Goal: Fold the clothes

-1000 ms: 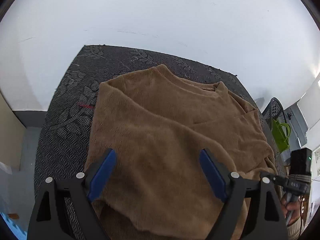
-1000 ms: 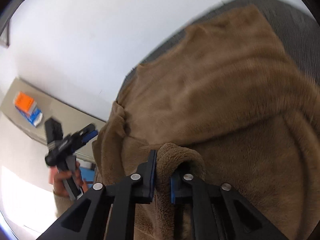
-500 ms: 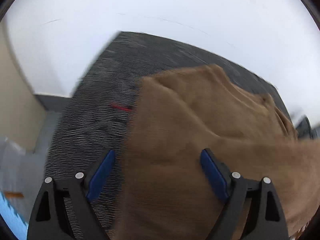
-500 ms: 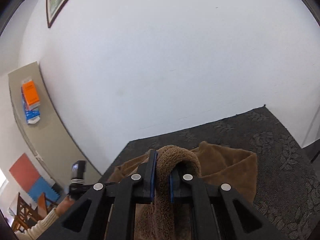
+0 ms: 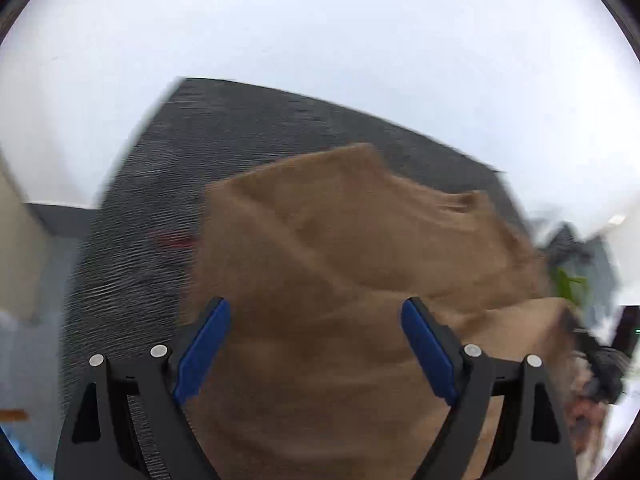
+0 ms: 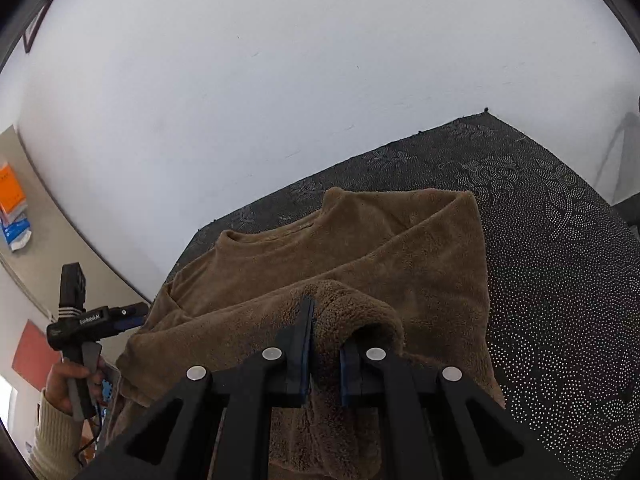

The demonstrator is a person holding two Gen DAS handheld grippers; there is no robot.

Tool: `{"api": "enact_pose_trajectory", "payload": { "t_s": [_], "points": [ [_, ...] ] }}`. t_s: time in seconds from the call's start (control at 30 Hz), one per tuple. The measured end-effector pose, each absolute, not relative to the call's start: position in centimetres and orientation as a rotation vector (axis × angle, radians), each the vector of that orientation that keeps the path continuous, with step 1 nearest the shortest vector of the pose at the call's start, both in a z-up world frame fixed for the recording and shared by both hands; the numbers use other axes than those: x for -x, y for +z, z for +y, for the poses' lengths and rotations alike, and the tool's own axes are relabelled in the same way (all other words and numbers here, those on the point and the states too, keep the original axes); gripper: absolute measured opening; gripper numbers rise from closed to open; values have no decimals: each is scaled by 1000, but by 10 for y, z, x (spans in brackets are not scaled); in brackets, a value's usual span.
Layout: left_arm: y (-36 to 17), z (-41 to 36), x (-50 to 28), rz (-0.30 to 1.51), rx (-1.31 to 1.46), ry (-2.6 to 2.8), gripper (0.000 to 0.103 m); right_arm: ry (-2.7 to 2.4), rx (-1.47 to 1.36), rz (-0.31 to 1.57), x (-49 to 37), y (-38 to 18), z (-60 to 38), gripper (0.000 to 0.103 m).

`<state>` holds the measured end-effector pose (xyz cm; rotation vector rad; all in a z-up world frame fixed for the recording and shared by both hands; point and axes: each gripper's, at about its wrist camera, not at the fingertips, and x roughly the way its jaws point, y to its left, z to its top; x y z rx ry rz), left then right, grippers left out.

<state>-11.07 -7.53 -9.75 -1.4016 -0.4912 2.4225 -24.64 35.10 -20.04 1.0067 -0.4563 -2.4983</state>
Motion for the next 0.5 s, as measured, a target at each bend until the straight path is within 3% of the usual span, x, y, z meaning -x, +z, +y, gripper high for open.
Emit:
{"api": "enact_pose_trajectory", "payload": {
  "t_s": [0.13, 0.3, 0.4, 0.5],
  "points": [
    [-123, -71, 149, -487, 1534, 2369, 90, -2493, -978, -454, 240, -188, 347, 12],
    [-126, -89, 167, -290, 1598, 2695, 89, -2528, -896, -442, 232, -174, 347, 12],
    [-140, -115, 170, -352, 1635, 2716, 89, -2569, -781, -393, 220, -157, 343, 12],
    [-139, -116, 162, -305, 1622, 2718, 89, -2623, -689, -306, 214, -146, 333, 12]
  ]
}}
